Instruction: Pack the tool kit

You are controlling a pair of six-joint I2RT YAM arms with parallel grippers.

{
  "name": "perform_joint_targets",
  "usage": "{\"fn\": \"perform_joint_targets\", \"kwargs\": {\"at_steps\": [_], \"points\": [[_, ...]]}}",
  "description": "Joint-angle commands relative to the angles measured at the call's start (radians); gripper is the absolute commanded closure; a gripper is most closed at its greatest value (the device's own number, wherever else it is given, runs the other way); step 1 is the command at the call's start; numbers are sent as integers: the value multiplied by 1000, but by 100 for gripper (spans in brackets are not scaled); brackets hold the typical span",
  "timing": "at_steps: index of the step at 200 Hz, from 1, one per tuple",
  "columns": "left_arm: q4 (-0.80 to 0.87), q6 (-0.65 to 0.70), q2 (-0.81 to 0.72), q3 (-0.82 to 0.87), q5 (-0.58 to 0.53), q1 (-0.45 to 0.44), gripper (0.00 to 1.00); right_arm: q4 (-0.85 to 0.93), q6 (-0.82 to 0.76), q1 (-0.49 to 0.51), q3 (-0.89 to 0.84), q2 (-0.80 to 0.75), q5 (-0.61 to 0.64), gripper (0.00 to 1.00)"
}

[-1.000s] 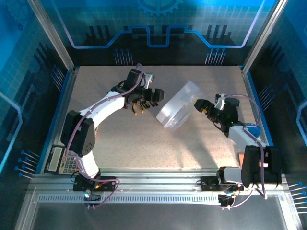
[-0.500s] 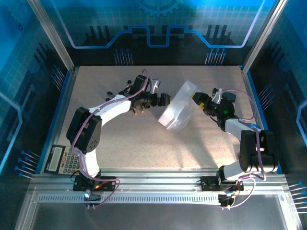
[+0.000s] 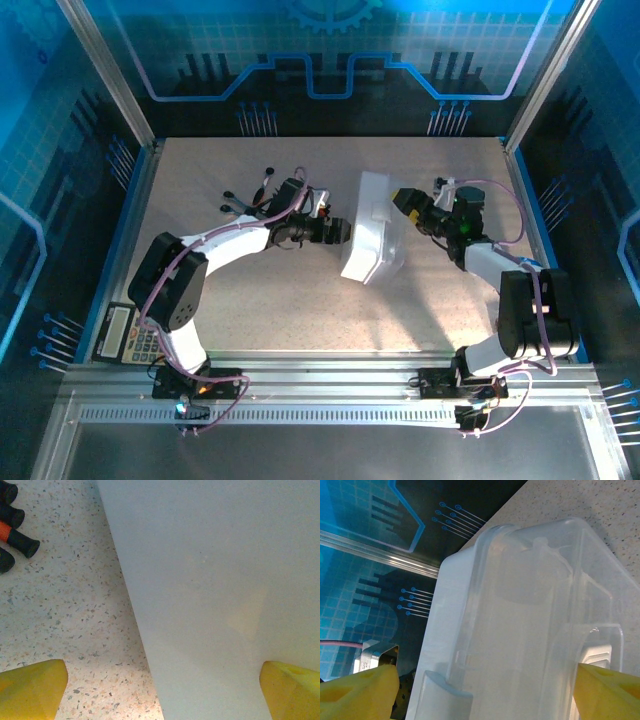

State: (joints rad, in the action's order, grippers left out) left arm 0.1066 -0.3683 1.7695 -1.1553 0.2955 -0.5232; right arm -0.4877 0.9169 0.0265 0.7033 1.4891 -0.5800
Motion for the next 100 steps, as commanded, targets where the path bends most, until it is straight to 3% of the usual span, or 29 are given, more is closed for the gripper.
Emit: {"fn": "perform_joint_targets", "kwargs": {"at_steps": [1,100], "points": [[-4,-10,-32,23,-19,-5,1,-11,-3,22,37,-27,-26,11],[81,11,-33,15,-120,2,1,168,-98,69,134,-49,-3,10]]}}
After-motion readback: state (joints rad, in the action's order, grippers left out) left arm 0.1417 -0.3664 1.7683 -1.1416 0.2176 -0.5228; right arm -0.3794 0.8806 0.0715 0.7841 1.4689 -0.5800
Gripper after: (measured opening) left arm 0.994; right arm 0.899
